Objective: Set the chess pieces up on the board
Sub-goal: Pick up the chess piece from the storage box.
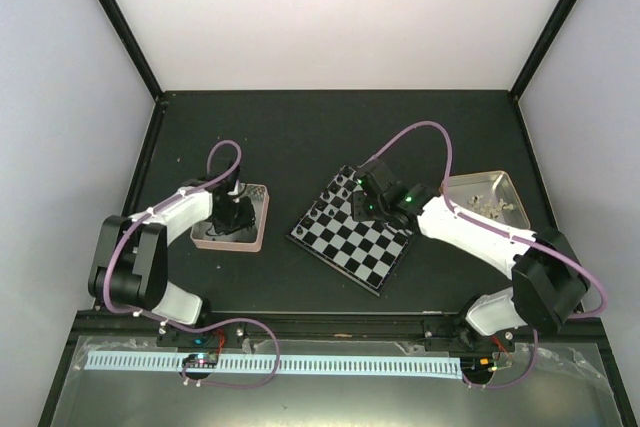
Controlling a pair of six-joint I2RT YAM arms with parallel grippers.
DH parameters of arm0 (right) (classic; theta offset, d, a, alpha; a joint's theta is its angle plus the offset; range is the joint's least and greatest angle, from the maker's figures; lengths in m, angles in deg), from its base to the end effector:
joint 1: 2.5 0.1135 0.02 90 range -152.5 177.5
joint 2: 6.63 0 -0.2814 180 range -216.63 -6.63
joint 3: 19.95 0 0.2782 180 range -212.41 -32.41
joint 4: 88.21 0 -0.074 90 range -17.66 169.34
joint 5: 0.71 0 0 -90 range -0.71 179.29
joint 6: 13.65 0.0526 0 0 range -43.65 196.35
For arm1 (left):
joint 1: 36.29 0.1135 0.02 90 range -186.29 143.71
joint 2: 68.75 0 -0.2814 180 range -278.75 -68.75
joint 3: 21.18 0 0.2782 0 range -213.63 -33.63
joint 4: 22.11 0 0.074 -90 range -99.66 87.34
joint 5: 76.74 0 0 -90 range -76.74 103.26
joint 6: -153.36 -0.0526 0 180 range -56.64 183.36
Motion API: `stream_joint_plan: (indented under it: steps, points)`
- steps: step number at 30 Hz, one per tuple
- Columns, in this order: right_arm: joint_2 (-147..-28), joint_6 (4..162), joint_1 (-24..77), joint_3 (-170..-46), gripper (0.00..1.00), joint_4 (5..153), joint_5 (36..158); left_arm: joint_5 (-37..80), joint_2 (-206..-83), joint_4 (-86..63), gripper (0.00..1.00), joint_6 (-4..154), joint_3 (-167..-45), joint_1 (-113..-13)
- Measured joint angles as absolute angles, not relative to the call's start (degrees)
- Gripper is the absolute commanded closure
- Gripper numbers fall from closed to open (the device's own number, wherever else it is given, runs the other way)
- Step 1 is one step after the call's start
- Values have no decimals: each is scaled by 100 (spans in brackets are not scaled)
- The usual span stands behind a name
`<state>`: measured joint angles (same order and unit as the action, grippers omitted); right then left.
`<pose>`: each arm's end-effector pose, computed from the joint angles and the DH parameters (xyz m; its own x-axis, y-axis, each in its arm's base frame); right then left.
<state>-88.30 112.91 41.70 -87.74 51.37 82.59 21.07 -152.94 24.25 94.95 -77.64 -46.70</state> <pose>0.2358 0.2208 0.2227 -0.8510 -0.0024 -0.5252 -0.1702 0.9473 0.2715 0.2666 -0.0562 0.1427 -0.9187 -0.3589 -0.1650 -0.3118 0.9153 -0.2549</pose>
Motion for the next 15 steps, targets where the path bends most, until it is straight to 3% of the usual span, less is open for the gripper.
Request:
stream_joint_plan:
  steps: [10,15]
  points:
    - [-9029,11387,4170,-8774,78,5327,8170,1932,-15545,2724,91,9332,-7933,-4758]
    - [-9027,11400,4170,-8800,78,5362,8109,1821,-15538,2805,93,9257,-8033,-4793]
